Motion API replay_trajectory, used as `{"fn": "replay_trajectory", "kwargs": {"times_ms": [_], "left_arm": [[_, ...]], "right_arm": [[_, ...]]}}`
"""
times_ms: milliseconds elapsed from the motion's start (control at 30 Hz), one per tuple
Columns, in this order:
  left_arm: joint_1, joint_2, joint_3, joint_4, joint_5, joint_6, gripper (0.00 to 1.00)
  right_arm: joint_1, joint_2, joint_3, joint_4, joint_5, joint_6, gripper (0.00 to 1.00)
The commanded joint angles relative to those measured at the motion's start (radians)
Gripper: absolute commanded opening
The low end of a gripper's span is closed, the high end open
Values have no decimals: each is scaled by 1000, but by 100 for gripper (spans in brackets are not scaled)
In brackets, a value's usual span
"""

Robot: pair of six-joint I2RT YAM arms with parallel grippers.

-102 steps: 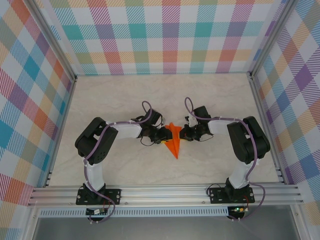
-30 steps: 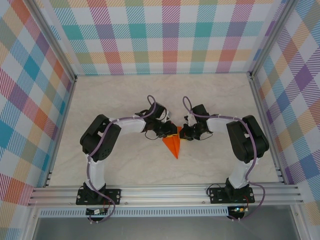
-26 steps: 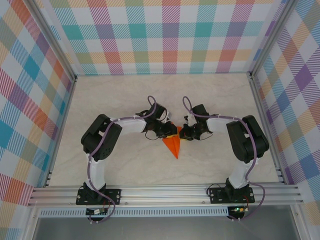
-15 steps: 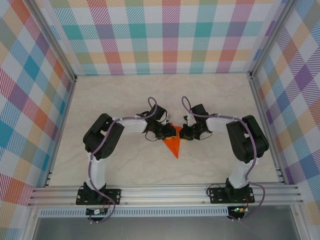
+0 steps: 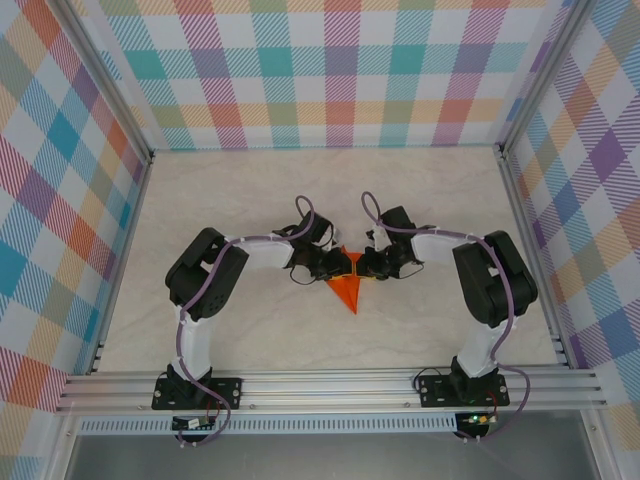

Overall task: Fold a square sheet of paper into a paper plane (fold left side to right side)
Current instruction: Fourth fold the wing at the center of the table.

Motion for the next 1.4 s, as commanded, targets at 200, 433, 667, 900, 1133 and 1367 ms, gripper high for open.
{"fn": "replay_trajectory", "kwargs": {"times_ms": [200, 433, 667, 900, 1133, 1367], "left_arm": [[-16, 12, -44, -48, -39, -3, 22], [-16, 15, -43, -45, -39, -2, 22], [-16, 13, -41, -45, -41, -1, 22], [-16, 11, -43, -45, -41, 0, 22], [-16, 12, -40, -47, -39, 2, 22], [-14, 13, -38, -49, -41, 2, 22]], "right_arm": [[0, -332, -41, -119, 34, -19, 34], [93, -407, -226, 89, -149, 139, 18], [162, -325, -260, 175, -138, 187, 16], [199, -223, -249, 214, -112, 211, 16], [199, -180, -247, 211, -97, 206, 16], [200, -156, -255, 204, -78, 202, 16]]}}
